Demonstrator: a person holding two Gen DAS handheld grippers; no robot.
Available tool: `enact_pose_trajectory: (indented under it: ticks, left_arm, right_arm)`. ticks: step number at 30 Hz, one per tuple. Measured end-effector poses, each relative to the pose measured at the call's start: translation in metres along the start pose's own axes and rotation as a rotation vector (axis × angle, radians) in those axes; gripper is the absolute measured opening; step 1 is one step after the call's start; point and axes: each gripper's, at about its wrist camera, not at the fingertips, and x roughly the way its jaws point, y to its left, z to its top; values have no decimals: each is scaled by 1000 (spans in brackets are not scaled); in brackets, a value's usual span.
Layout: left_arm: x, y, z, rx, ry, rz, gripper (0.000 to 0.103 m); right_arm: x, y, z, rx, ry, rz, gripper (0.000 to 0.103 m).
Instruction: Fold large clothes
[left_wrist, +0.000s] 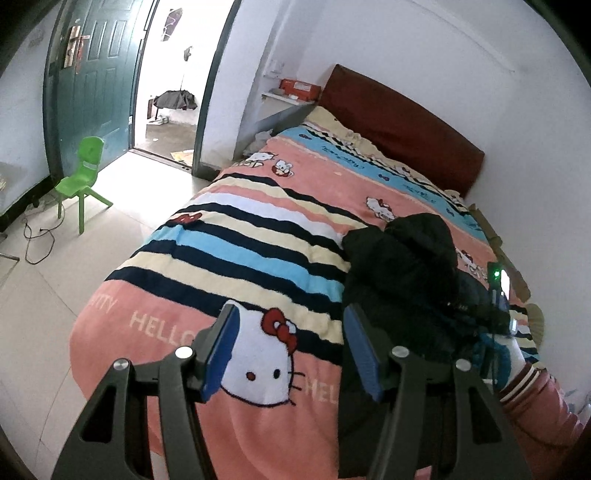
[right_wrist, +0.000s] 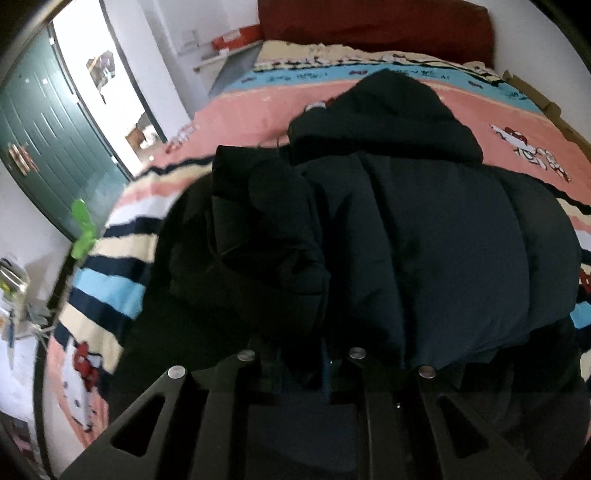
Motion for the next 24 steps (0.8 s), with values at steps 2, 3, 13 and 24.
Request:
enact_pose_trajectory:
  ticks: [2, 3, 13, 24]
  left_arm:
    - [-1, -2, 1, -5, -5, 5, 57]
    - [-2, -3, 1, -8, -7, 2, 57]
    - [-14, -55, -6, 15, -26, -14, 57]
    - [66, -187, -11, 105, 105, -66, 57]
  right_arm:
    - [-1, 5, -1, -23, 13, -7, 30]
    - [-3, 7, 0, -34, 17, 7, 35]
    - [-50, 46, -11, -180, -44, 143, 101]
    - [-187, -88, -5, -105, -304, 56, 101]
